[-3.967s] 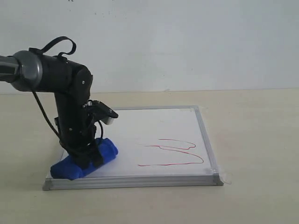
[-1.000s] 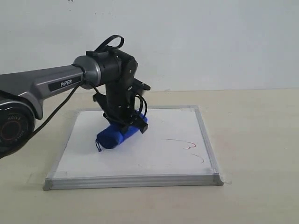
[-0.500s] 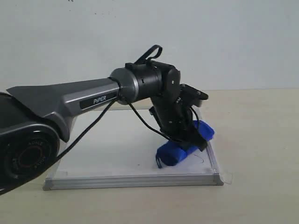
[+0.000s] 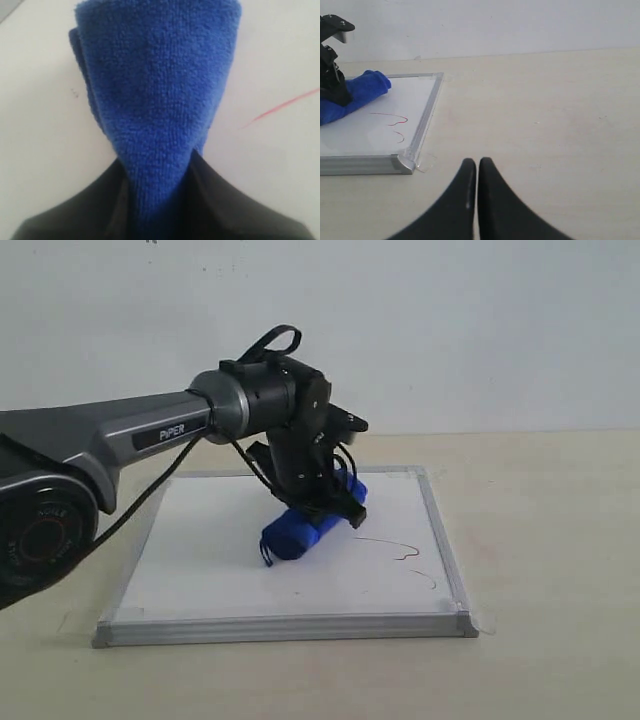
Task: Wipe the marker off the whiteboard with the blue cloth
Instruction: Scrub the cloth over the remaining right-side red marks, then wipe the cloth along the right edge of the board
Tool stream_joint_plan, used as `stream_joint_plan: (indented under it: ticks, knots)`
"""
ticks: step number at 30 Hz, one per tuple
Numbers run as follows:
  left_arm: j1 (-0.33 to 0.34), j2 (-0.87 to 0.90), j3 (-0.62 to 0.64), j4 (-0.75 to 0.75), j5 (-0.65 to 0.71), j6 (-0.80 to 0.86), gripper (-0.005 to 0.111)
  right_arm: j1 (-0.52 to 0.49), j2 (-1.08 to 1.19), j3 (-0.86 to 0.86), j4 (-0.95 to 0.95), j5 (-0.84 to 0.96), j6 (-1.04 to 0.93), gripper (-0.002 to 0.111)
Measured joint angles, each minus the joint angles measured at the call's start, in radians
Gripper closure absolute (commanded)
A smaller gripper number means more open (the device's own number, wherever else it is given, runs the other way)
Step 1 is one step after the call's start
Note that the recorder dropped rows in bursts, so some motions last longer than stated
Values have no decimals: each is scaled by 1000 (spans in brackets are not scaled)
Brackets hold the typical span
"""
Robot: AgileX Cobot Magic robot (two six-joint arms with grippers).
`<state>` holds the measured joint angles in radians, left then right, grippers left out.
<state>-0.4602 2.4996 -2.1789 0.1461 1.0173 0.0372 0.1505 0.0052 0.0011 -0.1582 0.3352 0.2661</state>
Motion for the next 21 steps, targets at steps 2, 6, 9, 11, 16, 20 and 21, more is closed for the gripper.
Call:
stream_joint_plan:
  ticks: [2,6,9,11,16,20,21]
  knots:
    - [-1,2,0,-25,-5,2,103,0,0,0,0,0,0,107]
    - [-44,12,0,-56,-43,17,103,0,0,0,0,0,0,107]
    - [-83,22,-2,-70,-73,24,103,0,0,0,0,0,0,107]
    - [-106,29,-3,-79,-96,34,103,0,0,0,0,0,0,107]
    - [-148,40,-6,-91,-166,45,103,0,0,0,0,0,0,107]
    - [-155,44,-6,-69,-168,36,103,0,0,0,0,0,0,107]
    - [-155,44,-7,-52,-165,13,103,0,0,0,0,0,0,107]
